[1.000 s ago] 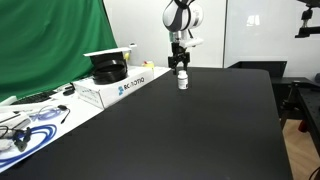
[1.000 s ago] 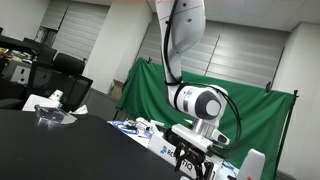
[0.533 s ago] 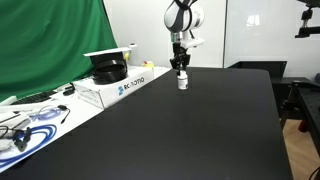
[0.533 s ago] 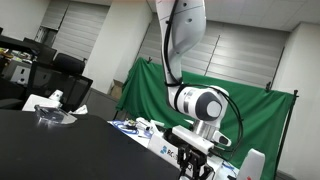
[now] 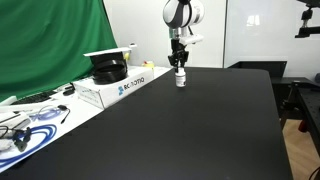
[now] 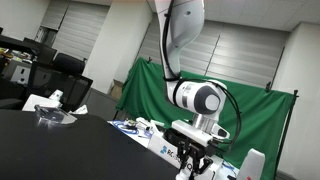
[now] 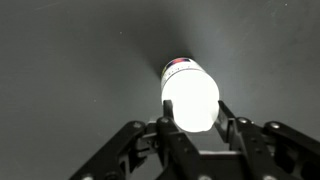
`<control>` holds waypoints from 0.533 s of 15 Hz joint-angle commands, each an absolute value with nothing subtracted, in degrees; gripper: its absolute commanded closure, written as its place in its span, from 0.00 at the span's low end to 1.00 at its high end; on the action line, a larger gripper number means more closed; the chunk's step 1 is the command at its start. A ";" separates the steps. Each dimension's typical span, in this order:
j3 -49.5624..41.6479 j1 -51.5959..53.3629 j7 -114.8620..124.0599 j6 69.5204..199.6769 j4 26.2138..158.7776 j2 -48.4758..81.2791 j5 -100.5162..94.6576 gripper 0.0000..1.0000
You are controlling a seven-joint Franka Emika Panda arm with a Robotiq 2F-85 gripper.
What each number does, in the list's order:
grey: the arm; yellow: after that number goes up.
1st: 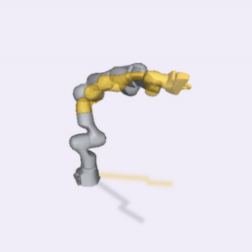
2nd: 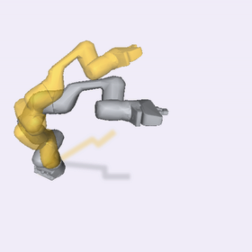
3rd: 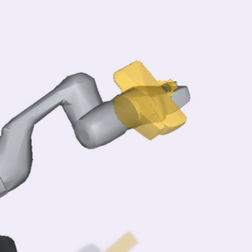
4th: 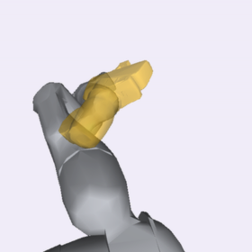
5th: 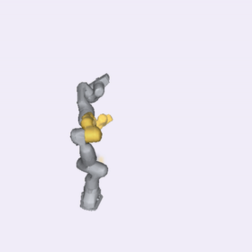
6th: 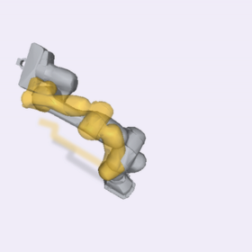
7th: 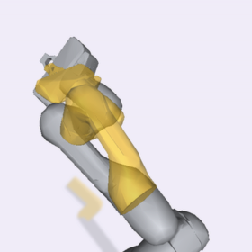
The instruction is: Move the bottle forward
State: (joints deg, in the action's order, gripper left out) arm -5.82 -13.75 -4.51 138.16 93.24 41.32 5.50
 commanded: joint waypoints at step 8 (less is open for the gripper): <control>-7.36 -8.11 -3.14 151.51 119.14 25.50 -0.34 0.81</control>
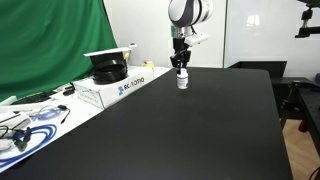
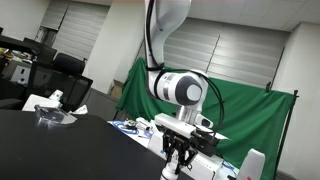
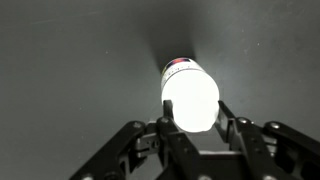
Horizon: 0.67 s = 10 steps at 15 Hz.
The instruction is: Move the bottle forward
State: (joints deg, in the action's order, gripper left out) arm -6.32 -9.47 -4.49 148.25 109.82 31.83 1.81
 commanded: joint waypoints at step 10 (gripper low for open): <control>-7.20 -7.99 -4.35 156.76 140.98 8.88 -3.20 0.81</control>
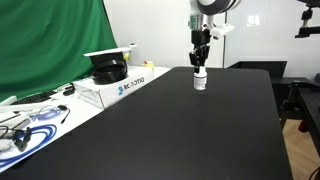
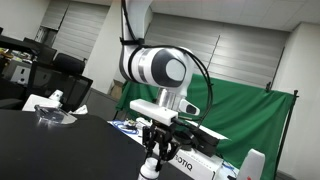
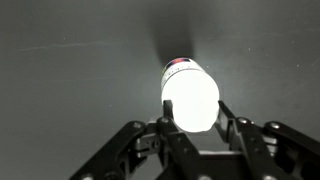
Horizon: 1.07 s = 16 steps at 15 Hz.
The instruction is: Move the bottle forward
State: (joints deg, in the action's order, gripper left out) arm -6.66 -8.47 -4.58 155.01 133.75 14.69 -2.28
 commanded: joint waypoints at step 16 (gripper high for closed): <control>-7.15 -8.54 -7.12 158.12 149.97 8.36 -2.80 0.81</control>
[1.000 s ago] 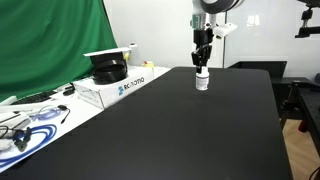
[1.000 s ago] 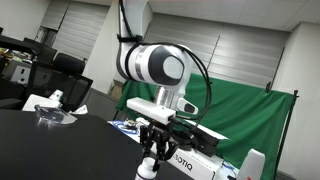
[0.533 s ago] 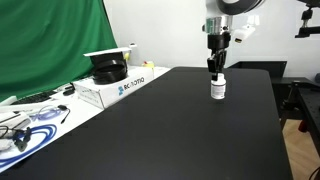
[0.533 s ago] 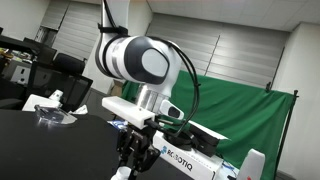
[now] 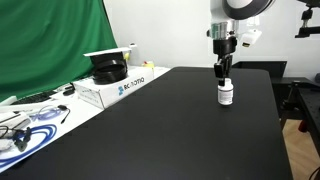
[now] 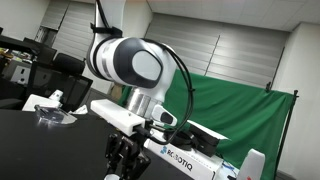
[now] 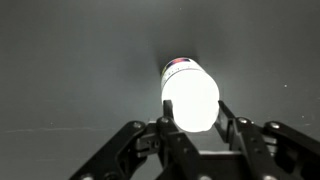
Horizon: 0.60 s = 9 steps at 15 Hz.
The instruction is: Move the bottle forward
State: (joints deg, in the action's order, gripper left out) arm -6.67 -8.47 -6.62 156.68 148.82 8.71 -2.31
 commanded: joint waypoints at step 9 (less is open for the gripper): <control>-6.84 -8.75 -7.97 161.05 150.74 9.90 -2.17 0.81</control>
State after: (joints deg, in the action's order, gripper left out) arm -6.67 -8.58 -7.32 159.62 150.17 9.50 -2.28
